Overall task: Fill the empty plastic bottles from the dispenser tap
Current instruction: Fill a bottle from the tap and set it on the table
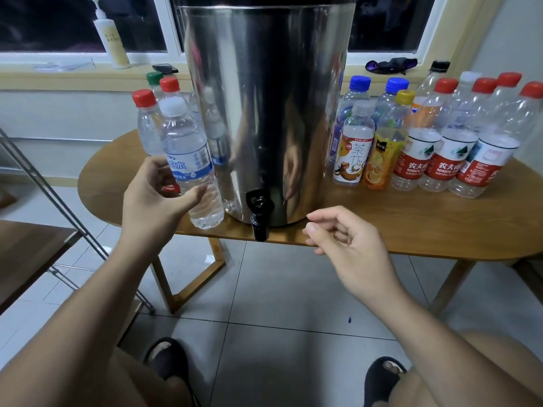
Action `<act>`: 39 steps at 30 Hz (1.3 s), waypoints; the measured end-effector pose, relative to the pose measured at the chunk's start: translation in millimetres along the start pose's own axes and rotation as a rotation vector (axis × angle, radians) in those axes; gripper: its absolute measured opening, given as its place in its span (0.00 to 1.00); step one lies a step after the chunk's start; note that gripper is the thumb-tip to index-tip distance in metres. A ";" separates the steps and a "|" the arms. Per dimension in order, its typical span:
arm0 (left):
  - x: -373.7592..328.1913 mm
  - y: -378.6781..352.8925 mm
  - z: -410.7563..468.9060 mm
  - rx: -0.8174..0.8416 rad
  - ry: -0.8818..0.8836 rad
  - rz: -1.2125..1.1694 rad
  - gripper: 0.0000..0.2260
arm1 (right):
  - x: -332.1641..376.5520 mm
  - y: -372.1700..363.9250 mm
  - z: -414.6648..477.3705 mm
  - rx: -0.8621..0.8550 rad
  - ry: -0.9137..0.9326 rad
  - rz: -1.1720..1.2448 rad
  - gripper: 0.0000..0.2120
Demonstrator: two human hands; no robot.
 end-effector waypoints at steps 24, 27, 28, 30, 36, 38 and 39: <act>15.4 8.0 0.9 -0.127 0.001 0.222 0.23 | 33.0 98.3 115.5 -0.291 0.044 -0.569 0.14; 12.5 -3.1 -12.7 -0.043 0.019 0.204 0.20 | 47.0 107.0 137.6 -0.312 0.086 -0.660 0.18; 11.9 -7.8 -16.8 -0.009 0.021 0.204 0.18 | 53.0 108.5 143.7 -0.316 0.107 -0.685 0.20; 11.3 -17.8 -24.9 0.068 0.030 0.218 0.15 | 61.0 110.1 154.3 -0.323 0.130 -0.747 0.22; 11.4 -38.5 -42.3 0.239 0.067 0.248 0.11 | 66.3 102.7 183.5 -0.262 0.106 -0.901 0.32; 9.6 -43.4 -46.3 0.269 0.069 0.243 0.11 | 59.1 97.0 192.1 -0.199 0.063 -0.937 0.34; 8.9 -45.4 -48.0 0.284 0.068 0.245 0.12 | 55.4 95.2 195.1 -0.181 0.047 -0.945 0.34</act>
Point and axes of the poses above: each hand's wrist, its own z-axis towards the middle knuckle, its own y-axis out of the back of the hand, x = y × z, the point moved 9 cm from there along z, towards the middle knuckle, and after that the axes turned 10 degrees about -z, right-handed, at the moved point
